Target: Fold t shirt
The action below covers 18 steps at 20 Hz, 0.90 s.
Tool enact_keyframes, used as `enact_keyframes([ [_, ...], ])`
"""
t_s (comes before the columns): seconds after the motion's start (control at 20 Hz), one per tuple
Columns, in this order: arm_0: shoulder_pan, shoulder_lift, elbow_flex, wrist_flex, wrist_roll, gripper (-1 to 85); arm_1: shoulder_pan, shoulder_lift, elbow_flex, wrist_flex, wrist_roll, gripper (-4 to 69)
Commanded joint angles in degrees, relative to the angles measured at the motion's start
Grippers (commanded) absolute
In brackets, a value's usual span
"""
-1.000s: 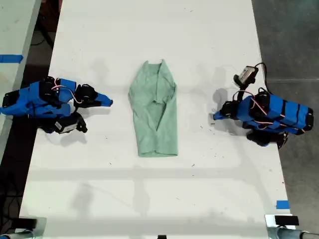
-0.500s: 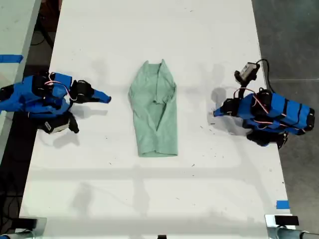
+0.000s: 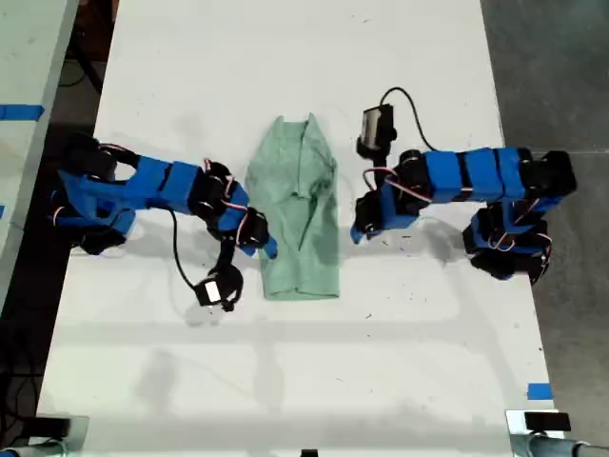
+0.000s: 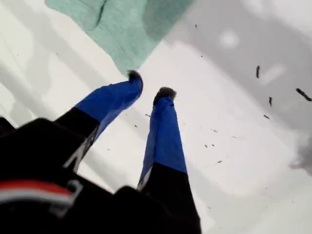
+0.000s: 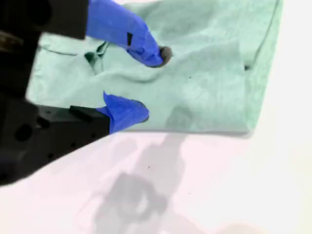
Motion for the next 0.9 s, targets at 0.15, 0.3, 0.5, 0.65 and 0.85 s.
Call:
enact_keyframes([
  [0.15,3.78,-10.99,-8.17,-3.78,-2.55,15.7,-5.10,-12.74,-7.03,-5.27,3.34,21.5],
  [0.3,5.71,-14.06,-8.17,-4.04,-3.87,16.8,-6.59,-14.94,-7.12,-7.38,4.48,21.6],
  [0.5,6.68,-16.26,-8.35,-4.48,-5.98,16.9,-7.73,-17.67,-7.21,-9.40,5.27,21.7],
  [0.65,5.98,-21.53,-9.49,-7.12,-3.78,10.1,-8.00,-19.51,-7.21,-10.99,5.27,21.8],
  [0.85,5.80,-22.50,-10.11,-7.56,-3.25,0.1,-8.26,-21.36,-7.12,-13.71,5.01,22.1],
])
